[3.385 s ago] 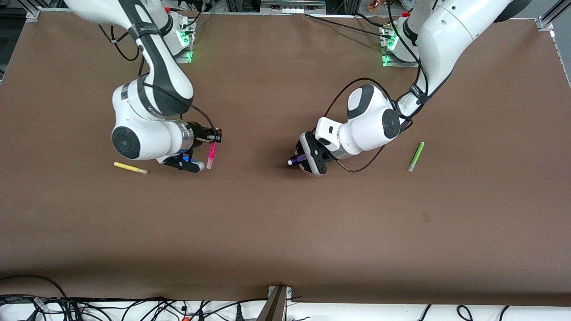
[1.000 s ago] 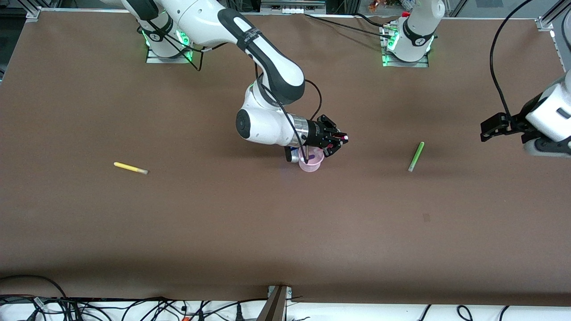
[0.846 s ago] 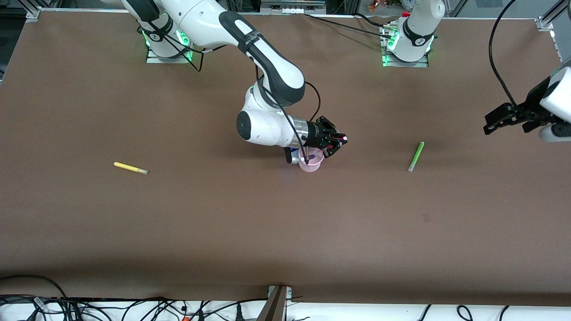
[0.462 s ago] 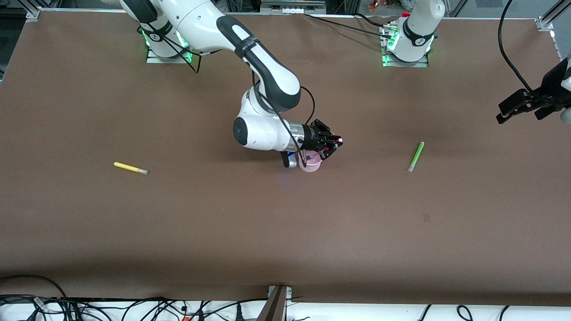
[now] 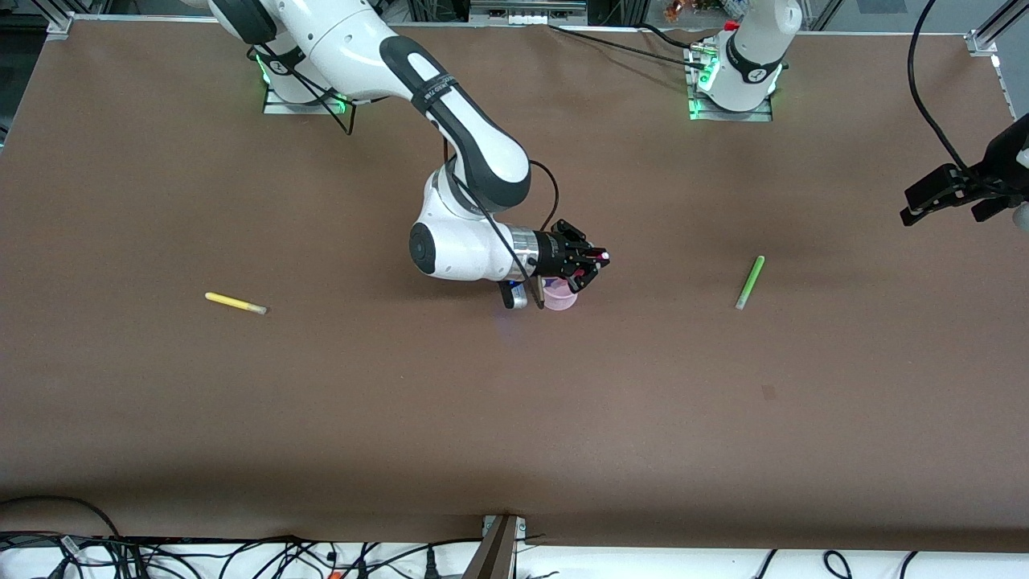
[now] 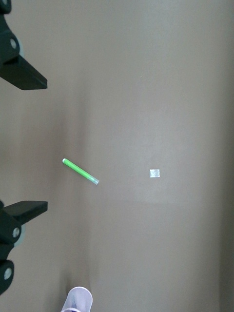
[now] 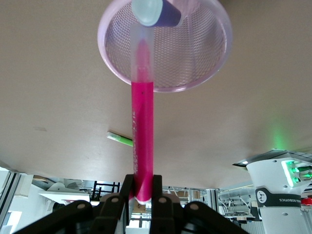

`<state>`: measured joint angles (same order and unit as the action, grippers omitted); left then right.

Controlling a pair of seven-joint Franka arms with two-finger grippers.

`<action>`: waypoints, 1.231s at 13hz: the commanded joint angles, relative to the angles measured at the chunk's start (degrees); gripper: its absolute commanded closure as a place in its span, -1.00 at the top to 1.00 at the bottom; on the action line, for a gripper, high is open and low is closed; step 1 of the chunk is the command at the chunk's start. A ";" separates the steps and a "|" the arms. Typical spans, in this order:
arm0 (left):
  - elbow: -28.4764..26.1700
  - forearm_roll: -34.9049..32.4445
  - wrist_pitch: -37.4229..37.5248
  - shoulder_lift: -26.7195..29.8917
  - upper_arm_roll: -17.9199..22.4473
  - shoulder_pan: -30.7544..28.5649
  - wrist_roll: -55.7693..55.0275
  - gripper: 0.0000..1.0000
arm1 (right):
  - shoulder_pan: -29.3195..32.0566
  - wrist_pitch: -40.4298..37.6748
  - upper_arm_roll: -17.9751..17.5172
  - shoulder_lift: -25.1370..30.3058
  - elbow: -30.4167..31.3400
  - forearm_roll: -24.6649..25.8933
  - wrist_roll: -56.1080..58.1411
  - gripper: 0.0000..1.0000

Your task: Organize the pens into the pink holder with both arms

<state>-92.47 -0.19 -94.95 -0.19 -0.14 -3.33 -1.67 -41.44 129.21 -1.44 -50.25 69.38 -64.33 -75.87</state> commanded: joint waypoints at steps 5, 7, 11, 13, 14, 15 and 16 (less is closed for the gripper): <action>2.83 -1.12 2.05 -1.31 -0.56 -0.28 1.41 1.00 | 0.39 -0.54 -0.32 -0.72 0.06 -3.17 5.20 -0.95; 2.83 -1.12 2.05 -1.31 -0.56 -0.36 1.41 1.00 | 0.13 -0.46 -0.32 -1.42 -0.29 -3.17 5.73 -0.95; 2.83 -1.12 2.22 -1.31 -0.65 -0.28 1.41 1.00 | 0.48 -0.63 -0.75 -1.52 -0.56 -3.17 7.05 -0.89; 2.83 -1.12 2.22 -1.31 -0.65 -0.36 1.41 1.00 | 1.27 -2.99 -0.76 -1.34 -0.56 -3.09 7.23 -0.78; 2.83 -1.12 2.31 -1.31 -0.65 -0.36 1.41 1.00 | 1.71 -3.96 -0.76 -1.34 -0.56 -3.17 7.66 -0.49; 2.83 -1.12 2.31 -1.31 -0.65 -0.36 1.41 1.00 | 1.80 -4.41 -0.76 -1.25 -0.56 -3.17 8.01 -0.03; 2.83 -1.12 2.31 -1.31 -0.65 -0.36 1.41 1.00 | 1.80 -4.41 -0.76 -1.25 -0.56 -3.17 8.02 0.50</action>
<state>-91.55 -0.20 -94.10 -0.64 -0.32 -3.39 -1.25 -40.46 126.15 -1.52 -51.46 69.45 -66.20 -69.29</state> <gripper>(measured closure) 0.000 0.648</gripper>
